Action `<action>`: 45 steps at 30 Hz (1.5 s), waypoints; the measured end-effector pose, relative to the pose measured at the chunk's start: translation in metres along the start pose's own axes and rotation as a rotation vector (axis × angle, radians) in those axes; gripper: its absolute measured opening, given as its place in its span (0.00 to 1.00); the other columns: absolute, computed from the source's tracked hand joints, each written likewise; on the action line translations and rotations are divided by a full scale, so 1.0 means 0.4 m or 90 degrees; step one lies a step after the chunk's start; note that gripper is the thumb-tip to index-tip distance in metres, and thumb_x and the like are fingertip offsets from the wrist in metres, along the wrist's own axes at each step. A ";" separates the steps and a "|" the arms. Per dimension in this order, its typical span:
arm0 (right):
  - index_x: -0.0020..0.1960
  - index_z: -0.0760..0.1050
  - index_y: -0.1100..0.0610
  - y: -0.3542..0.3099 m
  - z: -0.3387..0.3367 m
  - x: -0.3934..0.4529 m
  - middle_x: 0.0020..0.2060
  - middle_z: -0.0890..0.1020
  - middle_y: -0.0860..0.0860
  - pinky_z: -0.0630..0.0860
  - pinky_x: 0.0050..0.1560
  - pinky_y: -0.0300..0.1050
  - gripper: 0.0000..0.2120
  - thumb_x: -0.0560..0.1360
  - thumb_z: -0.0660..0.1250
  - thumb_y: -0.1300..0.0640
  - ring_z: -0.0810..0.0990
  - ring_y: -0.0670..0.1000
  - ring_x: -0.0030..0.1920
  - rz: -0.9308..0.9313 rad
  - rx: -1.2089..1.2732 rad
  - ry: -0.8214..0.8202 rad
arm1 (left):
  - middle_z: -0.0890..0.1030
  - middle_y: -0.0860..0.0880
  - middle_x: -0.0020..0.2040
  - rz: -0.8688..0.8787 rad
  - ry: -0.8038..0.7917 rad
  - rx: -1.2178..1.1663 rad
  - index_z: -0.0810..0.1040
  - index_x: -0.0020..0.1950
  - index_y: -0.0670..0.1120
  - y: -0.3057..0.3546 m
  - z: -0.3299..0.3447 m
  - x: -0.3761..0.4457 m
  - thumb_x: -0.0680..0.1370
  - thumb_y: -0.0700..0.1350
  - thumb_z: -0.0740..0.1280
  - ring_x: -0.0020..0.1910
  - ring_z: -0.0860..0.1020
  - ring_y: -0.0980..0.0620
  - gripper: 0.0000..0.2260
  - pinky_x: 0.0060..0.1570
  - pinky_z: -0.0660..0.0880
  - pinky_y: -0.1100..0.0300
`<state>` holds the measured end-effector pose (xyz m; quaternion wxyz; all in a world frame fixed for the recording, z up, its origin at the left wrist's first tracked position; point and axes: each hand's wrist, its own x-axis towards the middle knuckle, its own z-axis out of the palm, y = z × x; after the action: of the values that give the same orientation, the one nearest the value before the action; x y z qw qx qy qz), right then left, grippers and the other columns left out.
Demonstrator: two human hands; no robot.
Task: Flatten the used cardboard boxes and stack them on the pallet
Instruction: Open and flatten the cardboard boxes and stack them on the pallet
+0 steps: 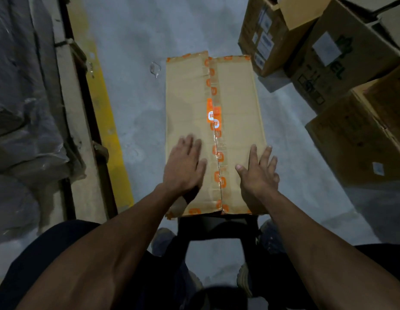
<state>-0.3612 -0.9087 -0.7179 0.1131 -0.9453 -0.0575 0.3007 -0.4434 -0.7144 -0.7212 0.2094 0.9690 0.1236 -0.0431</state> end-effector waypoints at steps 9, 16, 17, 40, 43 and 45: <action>0.80 0.32 0.46 -0.004 -0.001 -0.009 0.77 0.27 0.53 0.47 0.77 0.63 0.34 0.84 0.50 0.40 0.33 0.60 0.79 -0.001 -0.020 -0.015 | 0.80 0.44 0.54 0.428 -0.114 0.349 0.82 0.54 0.46 0.063 -0.085 0.095 0.80 0.62 0.44 0.63 0.74 0.44 0.31 0.74 0.56 0.48; 0.80 0.30 0.47 -0.001 -0.013 -0.025 0.77 0.26 0.54 0.46 0.78 0.63 0.34 0.85 0.50 0.43 0.32 0.60 0.79 -0.013 -0.004 -0.033 | 0.78 0.48 0.38 0.474 -0.146 0.448 0.73 0.35 0.48 0.066 -0.301 0.081 0.76 0.61 0.48 0.43 0.77 0.45 0.23 0.47 0.72 0.54; 0.80 0.30 0.46 -0.001 -0.015 -0.027 0.77 0.26 0.54 0.46 0.78 0.63 0.34 0.85 0.50 0.43 0.32 0.60 0.79 -0.014 0.000 -0.034 | 0.80 0.48 0.40 0.454 -0.156 0.474 0.76 0.37 0.48 0.056 -0.322 0.068 0.77 0.61 0.51 0.45 0.78 0.45 0.23 0.47 0.72 0.54; 0.80 0.33 0.46 -0.004 0.002 -0.011 0.79 0.30 0.52 0.51 0.77 0.62 0.35 0.83 0.50 0.38 0.36 0.59 0.80 -0.011 -0.022 0.002 | 0.67 0.34 0.71 -0.422 -0.057 -0.197 0.61 0.72 0.34 -0.097 0.003 -0.030 0.84 0.51 0.57 0.69 0.68 0.34 0.24 0.67 0.67 0.44; 0.80 0.33 0.45 -0.008 0.002 -0.006 0.79 0.30 0.51 0.52 0.76 0.63 0.36 0.83 0.51 0.38 0.38 0.59 0.80 -0.009 -0.012 0.003 | 0.72 0.34 0.69 -0.483 -0.061 -0.254 0.65 0.70 0.36 -0.117 0.011 -0.007 0.85 0.55 0.53 0.66 0.71 0.34 0.24 0.63 0.69 0.45; 0.81 0.34 0.45 -0.009 0.000 -0.003 0.79 0.30 0.51 0.53 0.76 0.63 0.36 0.83 0.52 0.38 0.40 0.59 0.81 -0.011 -0.006 0.003 | 0.73 0.34 0.67 -0.495 -0.052 -0.267 0.66 0.69 0.35 -0.124 0.025 0.004 0.85 0.55 0.52 0.65 0.72 0.33 0.25 0.62 0.70 0.45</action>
<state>-0.3625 -0.9054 -0.7164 0.1114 -0.9459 -0.0666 0.2973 -0.4551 -0.6743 -0.7500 0.3742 0.7846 0.4768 -0.1308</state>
